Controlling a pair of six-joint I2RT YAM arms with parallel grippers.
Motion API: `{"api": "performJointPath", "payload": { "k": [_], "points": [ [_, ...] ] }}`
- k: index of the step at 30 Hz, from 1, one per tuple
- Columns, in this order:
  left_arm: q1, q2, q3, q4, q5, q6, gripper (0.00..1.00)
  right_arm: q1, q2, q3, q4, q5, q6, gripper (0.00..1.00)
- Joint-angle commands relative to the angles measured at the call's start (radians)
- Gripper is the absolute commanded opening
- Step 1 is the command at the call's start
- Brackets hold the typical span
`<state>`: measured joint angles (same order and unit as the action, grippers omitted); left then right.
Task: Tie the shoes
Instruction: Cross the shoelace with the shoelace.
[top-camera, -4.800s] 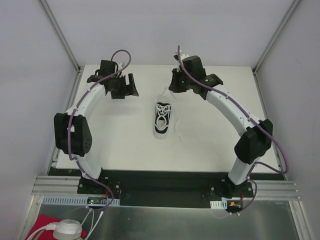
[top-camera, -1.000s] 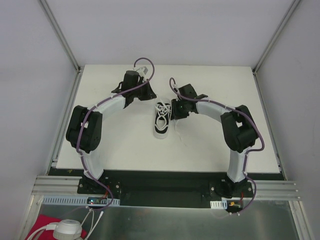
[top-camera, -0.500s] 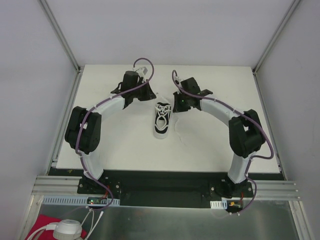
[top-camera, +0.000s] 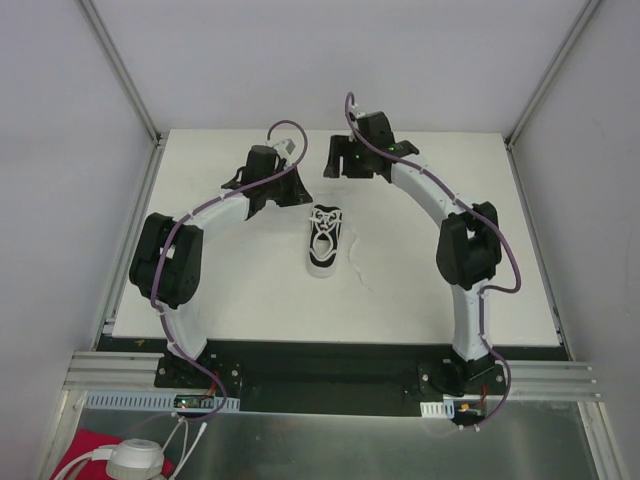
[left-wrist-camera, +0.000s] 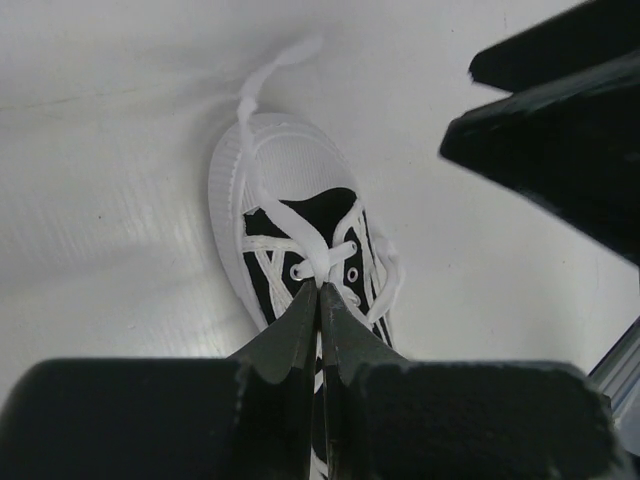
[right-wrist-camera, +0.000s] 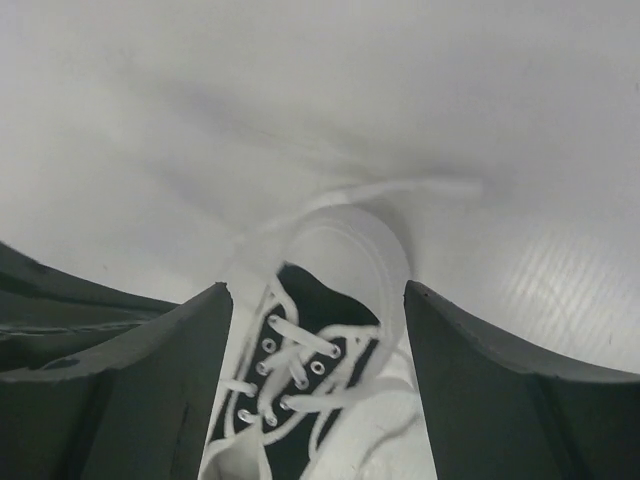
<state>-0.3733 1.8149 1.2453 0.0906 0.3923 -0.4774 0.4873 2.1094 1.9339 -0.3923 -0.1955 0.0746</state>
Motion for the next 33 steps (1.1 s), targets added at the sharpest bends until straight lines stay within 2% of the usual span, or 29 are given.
{"api": "performJointPath", "payload": {
  "k": [1, 6, 13, 30, 33],
  "points": [
    [-0.006, -0.014, -0.003, 0.000, 0.025, -0.024, 0.00, -0.018, -0.131, -0.157, -0.017, 0.040, 0.010, 0.73],
    [-0.004, -0.002, 0.008, 0.000, 0.031, -0.032, 0.00, -0.050, -0.287, -0.441, 0.059, 0.042, -0.002, 0.73],
    [-0.006, -0.025, 0.016, 0.001, 0.022, -0.036, 0.00, -0.039, -0.293, -0.627, 0.090, 0.031, -0.062, 0.67],
    [-0.004, -0.031, 0.020, 0.000, 0.023, -0.043, 0.00, 0.079, -0.201, -0.636, 0.050, 0.169, 0.045, 0.51],
    [-0.006, -0.035, 0.017, 0.000, 0.022, -0.043, 0.00, 0.095, -0.189, -0.619, 0.030, 0.189, 0.053, 0.45]
  ]
}}
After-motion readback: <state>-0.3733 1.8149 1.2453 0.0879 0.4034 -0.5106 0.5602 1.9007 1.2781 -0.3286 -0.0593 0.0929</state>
